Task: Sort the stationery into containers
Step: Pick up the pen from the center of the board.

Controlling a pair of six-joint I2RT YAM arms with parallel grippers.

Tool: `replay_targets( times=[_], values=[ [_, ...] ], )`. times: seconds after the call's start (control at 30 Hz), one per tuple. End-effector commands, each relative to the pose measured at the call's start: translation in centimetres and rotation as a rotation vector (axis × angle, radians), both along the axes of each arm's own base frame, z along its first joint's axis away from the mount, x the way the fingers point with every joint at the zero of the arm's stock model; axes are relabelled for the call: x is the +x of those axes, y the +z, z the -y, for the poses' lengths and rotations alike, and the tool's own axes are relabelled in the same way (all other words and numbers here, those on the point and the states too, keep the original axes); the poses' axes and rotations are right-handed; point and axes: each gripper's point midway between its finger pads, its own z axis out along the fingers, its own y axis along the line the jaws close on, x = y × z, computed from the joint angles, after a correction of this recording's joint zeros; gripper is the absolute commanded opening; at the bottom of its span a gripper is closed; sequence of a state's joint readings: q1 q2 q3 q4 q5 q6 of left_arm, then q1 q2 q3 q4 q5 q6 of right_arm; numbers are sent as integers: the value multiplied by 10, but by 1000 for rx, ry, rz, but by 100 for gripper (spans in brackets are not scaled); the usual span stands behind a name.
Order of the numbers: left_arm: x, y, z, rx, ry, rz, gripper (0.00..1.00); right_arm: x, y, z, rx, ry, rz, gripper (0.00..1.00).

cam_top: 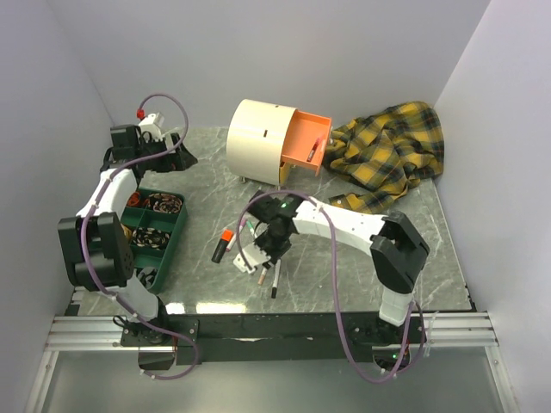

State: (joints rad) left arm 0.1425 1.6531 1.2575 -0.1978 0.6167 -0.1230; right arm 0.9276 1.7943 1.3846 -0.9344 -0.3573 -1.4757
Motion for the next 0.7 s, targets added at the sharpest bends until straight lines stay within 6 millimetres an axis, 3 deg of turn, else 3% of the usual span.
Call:
replay_targets(
  times=[0.0, 0.37, 0.67],
  values=[
    [-1, 46, -1, 0, 30, 133, 99, -5, -7, -17, 1, 109, 54, 38],
    [-17, 53, -2, 5, 51, 152, 99, -30, -37, 3, -134, 325, 56, 38],
    [-22, 49, -4, 11, 65, 143, 99, -41, -51, 9, -161, 349, 27, 38]
  ],
)
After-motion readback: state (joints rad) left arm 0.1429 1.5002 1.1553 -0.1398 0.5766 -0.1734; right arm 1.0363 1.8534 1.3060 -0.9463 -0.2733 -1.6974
